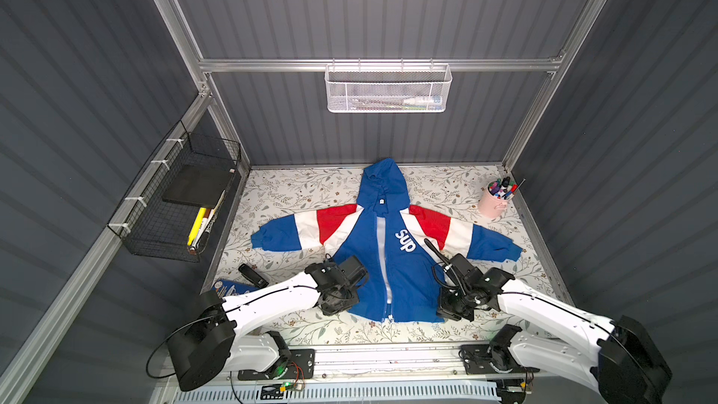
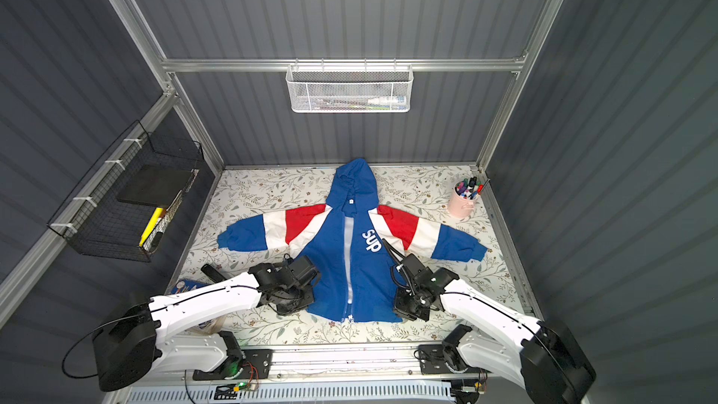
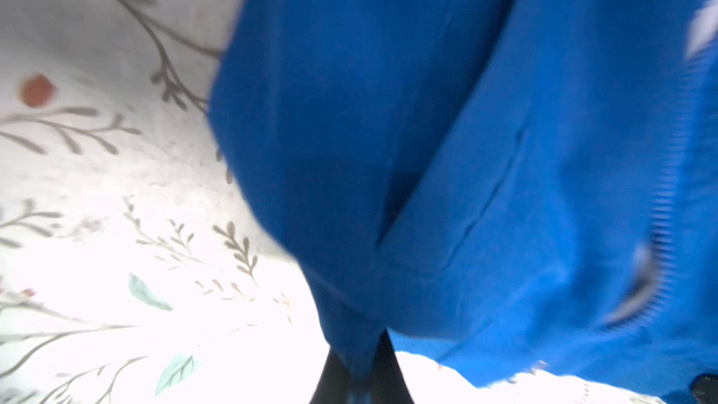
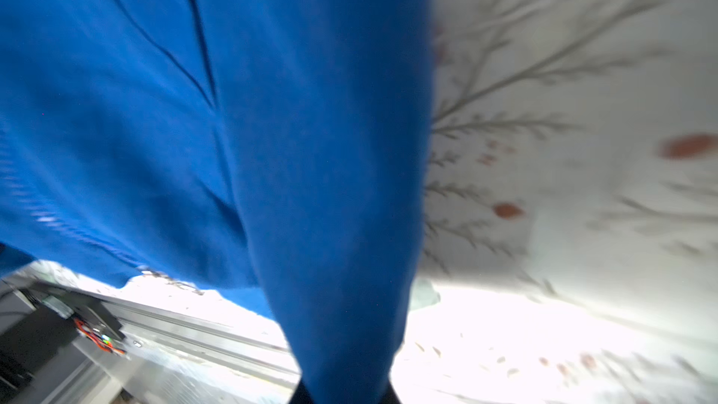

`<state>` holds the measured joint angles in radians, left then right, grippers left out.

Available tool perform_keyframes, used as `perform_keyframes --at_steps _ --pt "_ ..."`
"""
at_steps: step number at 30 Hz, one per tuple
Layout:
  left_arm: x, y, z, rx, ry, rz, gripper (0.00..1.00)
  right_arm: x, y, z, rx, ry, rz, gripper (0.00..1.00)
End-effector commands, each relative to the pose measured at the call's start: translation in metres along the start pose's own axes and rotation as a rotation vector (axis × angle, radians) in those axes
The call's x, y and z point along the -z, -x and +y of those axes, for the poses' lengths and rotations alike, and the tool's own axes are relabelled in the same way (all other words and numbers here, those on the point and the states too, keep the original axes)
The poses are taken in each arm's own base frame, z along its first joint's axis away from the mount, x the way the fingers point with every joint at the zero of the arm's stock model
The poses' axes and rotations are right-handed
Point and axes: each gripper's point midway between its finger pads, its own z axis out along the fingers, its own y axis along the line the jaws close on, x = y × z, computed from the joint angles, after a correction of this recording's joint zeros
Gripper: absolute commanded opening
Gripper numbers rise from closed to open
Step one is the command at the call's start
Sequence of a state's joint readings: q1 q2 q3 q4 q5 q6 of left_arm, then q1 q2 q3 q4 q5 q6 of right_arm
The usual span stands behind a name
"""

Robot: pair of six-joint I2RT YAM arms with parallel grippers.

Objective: Unzip the jacket
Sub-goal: Smooth out the jacket at the center of the board.

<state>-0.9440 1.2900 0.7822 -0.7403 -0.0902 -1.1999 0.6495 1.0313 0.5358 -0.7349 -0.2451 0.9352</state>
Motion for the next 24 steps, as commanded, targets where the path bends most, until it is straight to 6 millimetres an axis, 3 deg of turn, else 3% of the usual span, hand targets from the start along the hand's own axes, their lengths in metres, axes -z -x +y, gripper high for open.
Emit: perform_keyframes --at_steps 1,5,9,12,16,17,19,20,21,22,24 --pt "0.028 0.008 0.008 -0.047 0.094 -0.028 0.00 0.030 0.003 -0.017 0.009 -0.113 -0.066 0.02" --pt "0.049 0.010 0.009 -0.080 0.152 -0.009 0.00 0.055 0.003 -0.021 0.019 -0.161 -0.087 0.01" --pt "0.060 0.005 0.008 -0.089 0.144 0.026 0.00 0.064 -0.005 -0.026 0.022 -0.198 -0.049 0.01" --pt "0.058 -0.007 0.012 -0.087 0.131 0.061 0.00 0.061 -0.012 -0.031 0.017 -0.217 -0.010 0.02" --pt "0.037 -0.029 0.021 -0.096 0.110 0.128 0.02 0.049 -0.019 -0.039 0.015 -0.245 0.045 0.08" --pt "0.032 -0.032 0.020 -0.104 0.091 0.137 0.20 0.045 -0.021 -0.039 0.019 -0.252 0.064 0.18" --pt "0.033 -0.029 0.008 -0.119 0.037 0.124 0.65 0.045 -0.017 -0.039 0.027 -0.273 0.062 0.54" --pt "0.038 -0.028 -0.003 -0.119 -0.001 0.127 0.78 0.048 -0.011 -0.037 0.037 -0.277 0.034 0.75" --pt "0.044 -0.024 -0.008 -0.111 -0.010 0.114 0.86 0.052 -0.004 -0.034 0.049 -0.278 -0.005 0.88" --pt "0.051 -0.012 -0.017 -0.123 -0.032 0.069 0.92 0.059 0.008 -0.028 0.073 -0.267 -0.065 0.94" --pt "0.059 0.014 -0.030 -0.146 -0.046 0.007 0.92 0.073 0.031 -0.017 0.121 -0.252 -0.188 0.94"
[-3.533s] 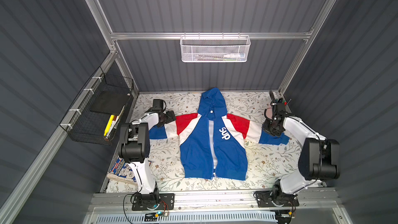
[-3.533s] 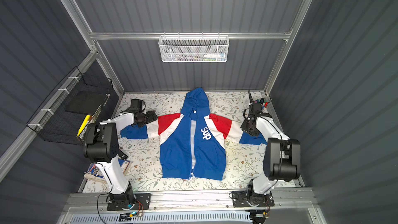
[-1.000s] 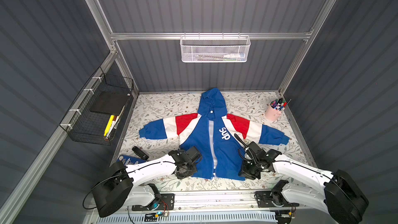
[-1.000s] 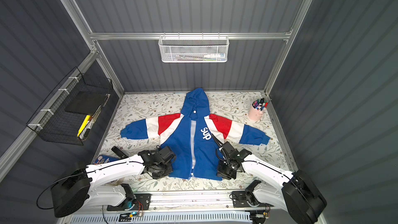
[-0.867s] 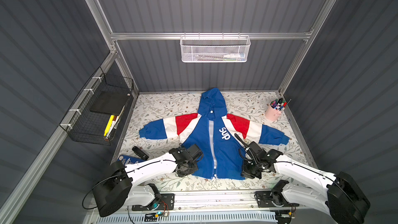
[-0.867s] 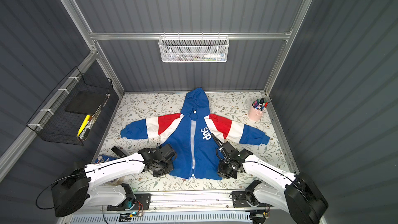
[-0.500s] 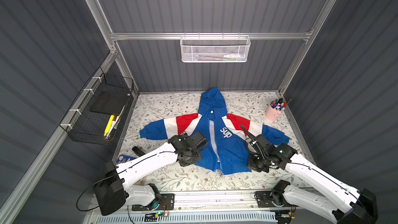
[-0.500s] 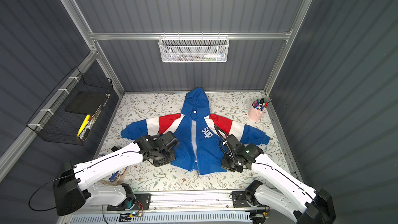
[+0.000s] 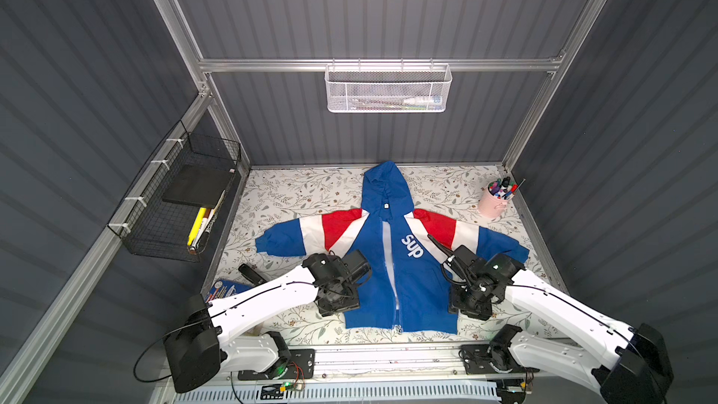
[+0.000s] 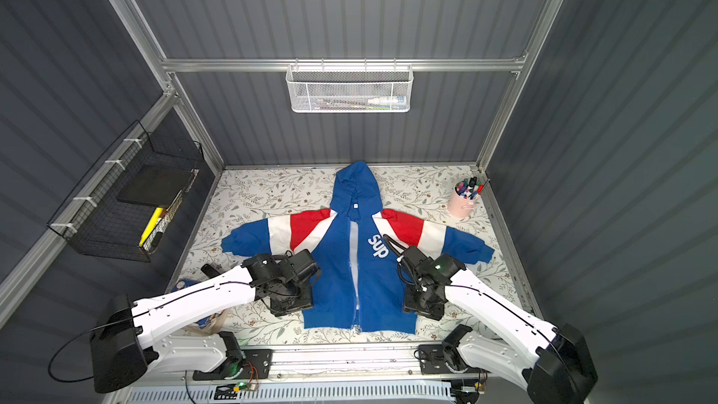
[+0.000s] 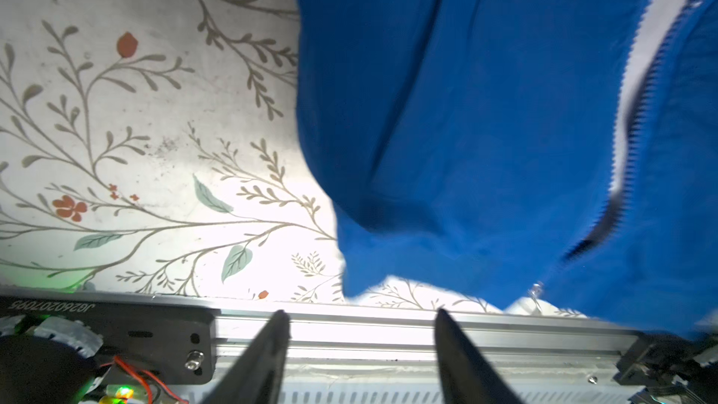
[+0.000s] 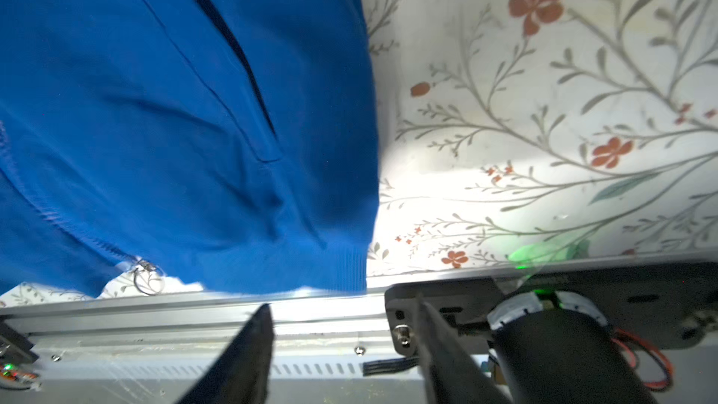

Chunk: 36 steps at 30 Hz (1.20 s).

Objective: Unzip the jacket
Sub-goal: Smooth out the jacket at the center of the board.

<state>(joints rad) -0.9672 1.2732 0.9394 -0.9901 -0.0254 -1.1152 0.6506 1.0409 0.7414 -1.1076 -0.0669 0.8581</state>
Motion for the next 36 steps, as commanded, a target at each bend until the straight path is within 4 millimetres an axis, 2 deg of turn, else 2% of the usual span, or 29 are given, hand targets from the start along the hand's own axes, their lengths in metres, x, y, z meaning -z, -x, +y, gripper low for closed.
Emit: perform_keyframes --at_steps 1,3,5,9,11,14,17,20,25,31,36 --pt "0.024 0.048 -0.028 -0.050 -0.080 -0.121 0.92 0.031 0.043 0.009 0.075 0.001 -0.234 0.93" --pt "0.032 0.082 -0.037 -0.086 -0.105 -0.195 0.91 0.043 0.069 0.020 0.095 0.022 -0.357 0.89" --pt "0.038 0.124 -0.055 -0.141 -0.182 -0.291 0.84 0.049 0.098 0.039 0.118 0.069 -0.476 0.83" --pt "0.029 0.195 -0.075 -0.211 -0.262 -0.395 0.65 0.054 0.153 0.074 0.083 0.186 -0.543 0.62" --pt "0.015 0.230 -0.078 -0.228 -0.255 -0.424 0.57 0.043 0.182 0.088 0.045 0.221 -0.499 0.52" --pt "-0.005 0.277 -0.074 -0.212 -0.252 -0.438 0.46 0.034 0.220 0.107 0.021 0.245 -0.443 0.42" --pt "-0.020 0.314 -0.072 -0.201 -0.275 -0.444 0.35 0.017 0.253 0.121 0.029 0.240 -0.401 0.32" --pt "-0.042 0.334 -0.068 -0.206 -0.259 -0.420 0.29 -0.003 0.278 0.128 0.008 0.244 -0.365 0.29" --pt "-0.073 0.349 -0.049 -0.184 -0.217 -0.378 0.24 -0.033 0.308 0.125 -0.016 0.210 -0.320 0.22" --pt "-0.106 0.347 -0.023 -0.148 -0.164 -0.325 0.21 -0.064 0.326 0.110 -0.053 0.171 -0.268 0.18" --pt "-0.130 0.341 0.004 -0.100 -0.095 -0.284 0.20 -0.083 0.332 0.092 -0.096 0.132 -0.232 0.17"
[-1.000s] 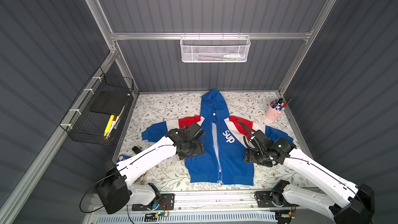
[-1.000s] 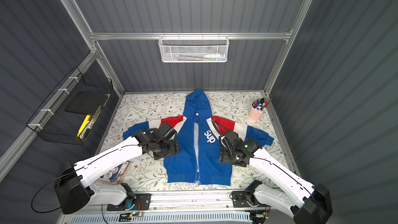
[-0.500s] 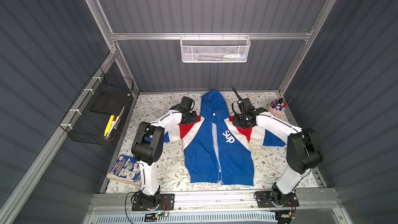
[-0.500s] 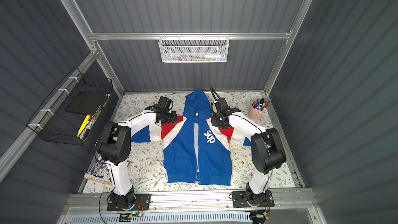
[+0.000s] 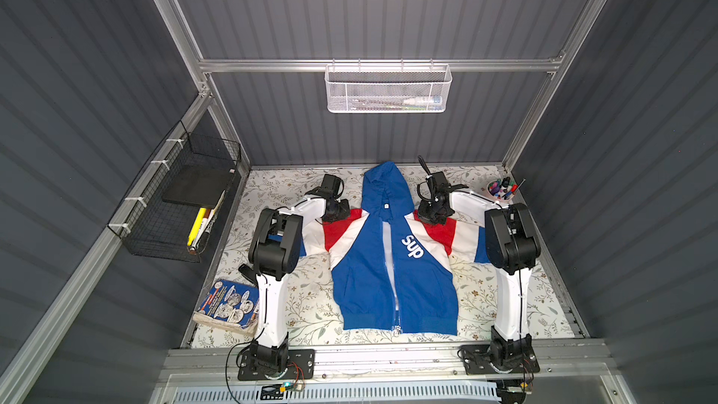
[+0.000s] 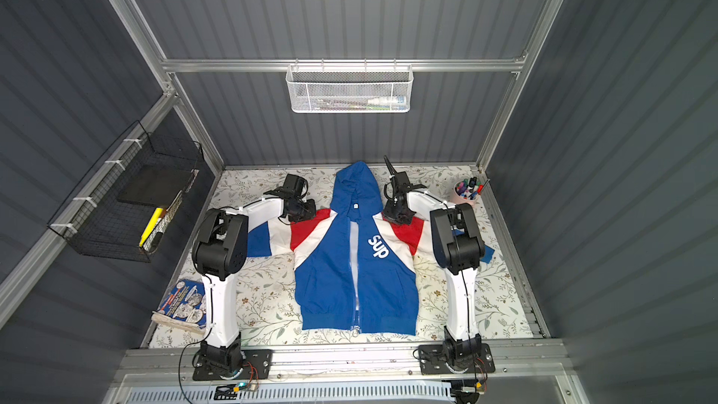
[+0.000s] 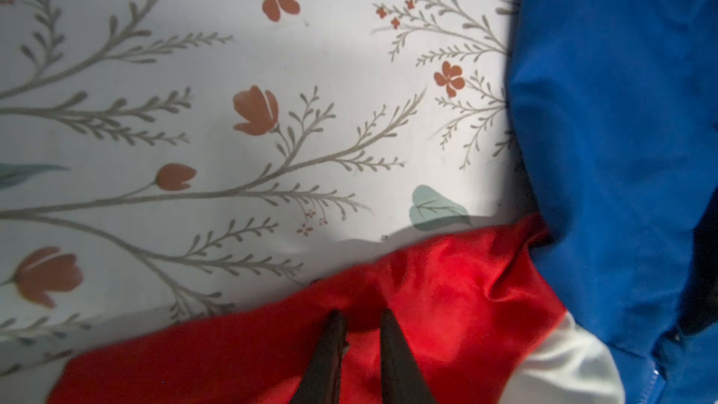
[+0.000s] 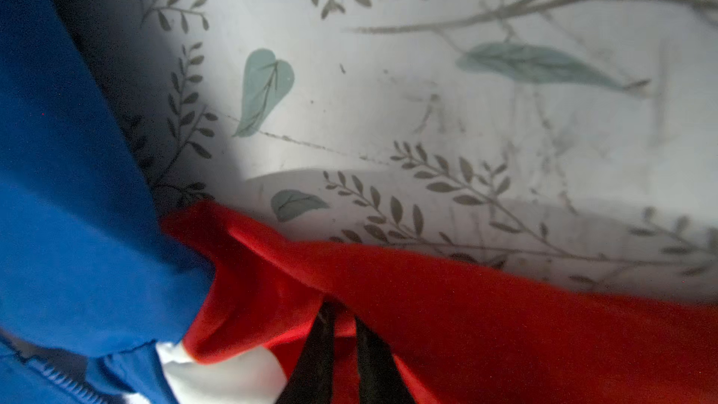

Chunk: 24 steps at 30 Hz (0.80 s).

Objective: Unzip the jacket
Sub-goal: Smooth out the jacket at the center of the board.

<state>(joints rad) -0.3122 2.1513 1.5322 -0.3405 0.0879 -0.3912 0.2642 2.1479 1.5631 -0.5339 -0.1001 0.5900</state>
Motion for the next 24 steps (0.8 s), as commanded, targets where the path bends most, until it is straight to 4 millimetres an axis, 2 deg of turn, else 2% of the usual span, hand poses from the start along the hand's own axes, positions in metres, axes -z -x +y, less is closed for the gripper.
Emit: perform_keyframes --at_steps 1,5,9,13,15,19,21,24 --pt "-0.024 -0.031 0.040 0.024 0.104 0.092 0.20 -0.011 -0.001 -0.018 -0.013 -0.053 0.034 0.17" --pt "-0.029 -0.036 0.059 0.051 0.141 0.104 0.20 -0.017 0.004 -0.030 -0.037 -0.082 0.048 0.17" --pt "-0.034 -0.032 0.068 0.052 0.153 0.107 0.20 -0.024 0.006 -0.037 -0.048 -0.097 0.065 0.17" --pt "-0.037 -0.030 0.070 0.043 0.164 0.113 0.19 -0.028 0.008 -0.045 -0.060 -0.118 0.069 0.17" --pt "-0.037 -0.026 0.065 0.037 0.142 0.112 0.19 -0.028 0.008 -0.044 -0.057 -0.102 0.076 0.17" --pt "-0.023 0.005 0.043 0.012 0.078 0.062 0.22 -0.010 0.019 -0.023 -0.025 -0.021 0.046 0.18" --pt "-0.008 0.030 0.026 -0.018 0.030 0.021 0.29 0.010 0.031 -0.011 -0.002 0.020 -0.004 0.19" --pt "0.029 0.078 -0.003 -0.077 -0.044 -0.104 0.47 0.051 0.047 0.003 0.040 0.063 -0.097 0.32"
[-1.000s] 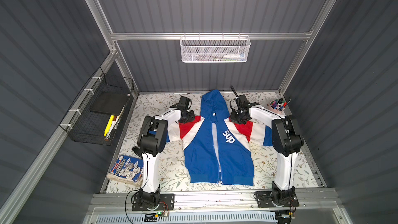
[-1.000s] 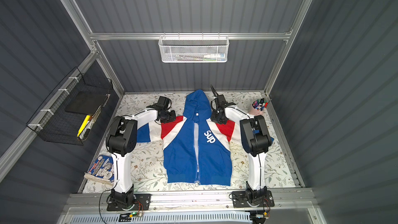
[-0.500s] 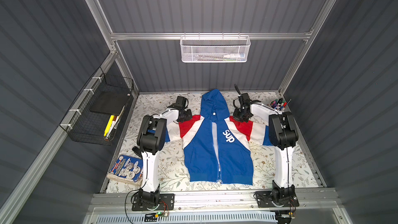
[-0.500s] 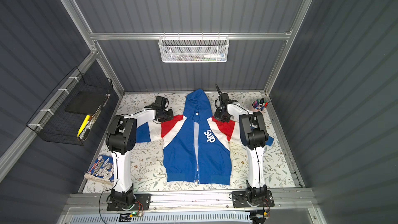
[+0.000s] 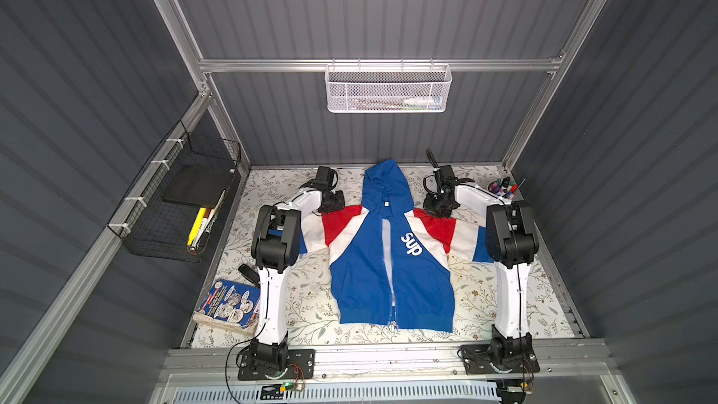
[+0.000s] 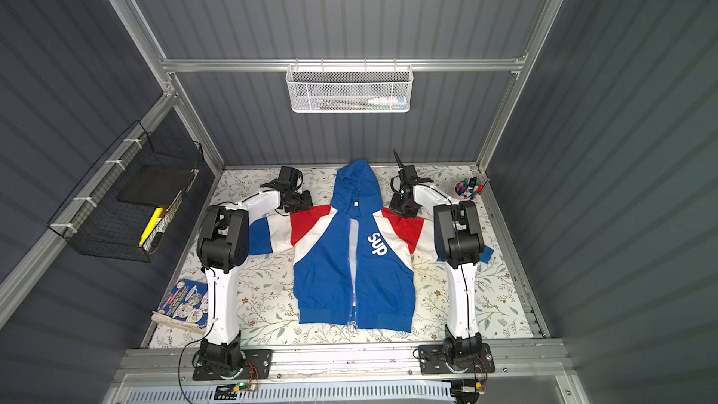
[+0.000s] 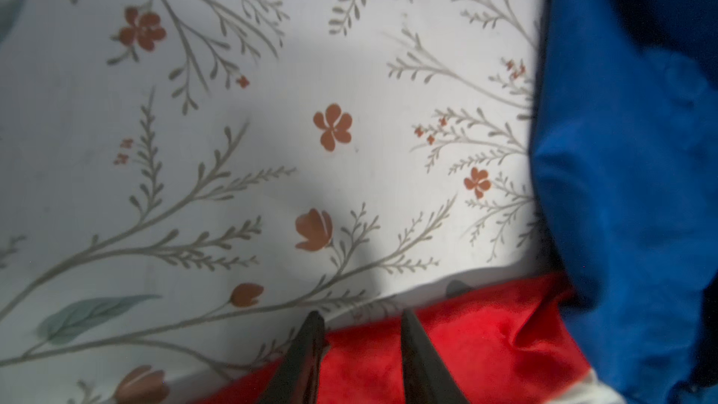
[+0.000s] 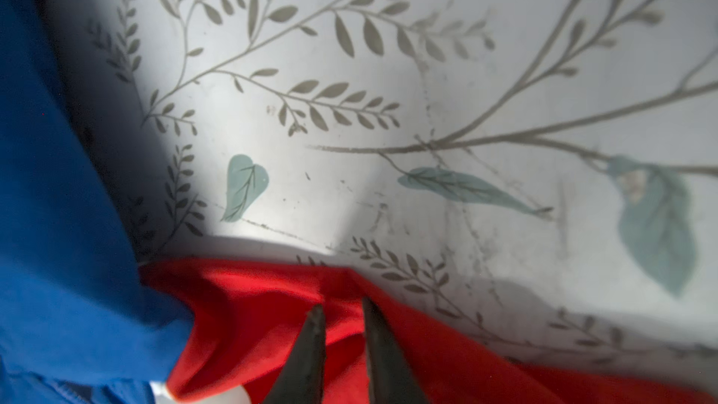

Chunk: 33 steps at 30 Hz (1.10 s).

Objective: Unzip the jacket
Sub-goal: Smooth out the jacket at the center of the board.

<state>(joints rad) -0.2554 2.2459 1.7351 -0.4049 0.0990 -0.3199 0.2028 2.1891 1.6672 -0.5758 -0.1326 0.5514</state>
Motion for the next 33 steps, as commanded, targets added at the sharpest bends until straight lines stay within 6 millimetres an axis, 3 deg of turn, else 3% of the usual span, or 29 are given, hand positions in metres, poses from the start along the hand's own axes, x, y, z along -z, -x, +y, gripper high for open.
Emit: perform_keyframes --at_steps 1,4,7,11,14,16,19,20,22,24,26,28,33 --pt "0.044 0.042 -0.022 -0.076 -0.063 -0.086 0.52 0.058 0.020 0.016 0.065 0.052 -0.113 0.38" --pt "0.086 0.057 -0.042 -0.116 -0.133 -0.164 0.68 0.095 0.017 0.017 0.086 0.084 -0.201 0.55" --pt "0.118 0.047 -0.058 -0.117 -0.216 -0.208 0.68 0.120 0.003 0.010 0.076 0.106 -0.262 0.63" --pt "0.139 0.000 -0.080 -0.139 -0.282 -0.198 0.56 0.134 -0.037 -0.002 0.038 0.153 -0.240 0.60" --pt "0.142 -0.054 -0.098 -0.162 -0.295 -0.156 0.49 0.140 -0.070 -0.017 0.011 0.168 -0.221 0.58" --pt "0.148 -0.079 -0.104 -0.160 -0.325 -0.162 0.51 0.149 -0.084 -0.034 0.005 0.140 -0.263 0.58" --pt "0.167 -0.098 -0.095 -0.129 -0.349 -0.218 0.64 0.170 -0.093 -0.063 -0.016 0.070 -0.382 0.64" --pt "0.175 -0.099 -0.090 -0.092 -0.347 -0.250 0.67 0.178 -0.094 -0.073 -0.022 0.042 -0.430 0.69" --pt "0.195 -0.096 -0.072 -0.041 -0.280 -0.356 0.86 0.191 -0.095 -0.094 -0.026 -0.015 -0.524 0.77" --pt "0.217 -0.085 -0.056 -0.017 -0.219 -0.471 0.99 0.202 -0.096 -0.112 -0.057 -0.070 -0.596 0.91" --pt "0.236 -0.073 -0.040 0.001 -0.145 -0.573 0.99 0.211 -0.095 -0.128 -0.079 -0.136 -0.651 0.99" --pt "0.255 -0.059 -0.019 0.054 -0.037 -0.673 0.99 0.220 -0.091 -0.141 -0.110 -0.199 -0.709 0.99" --pt "0.280 -0.035 -0.010 -0.044 0.056 -0.837 0.99 0.233 -0.074 -0.149 -0.069 -0.253 -0.853 0.99"
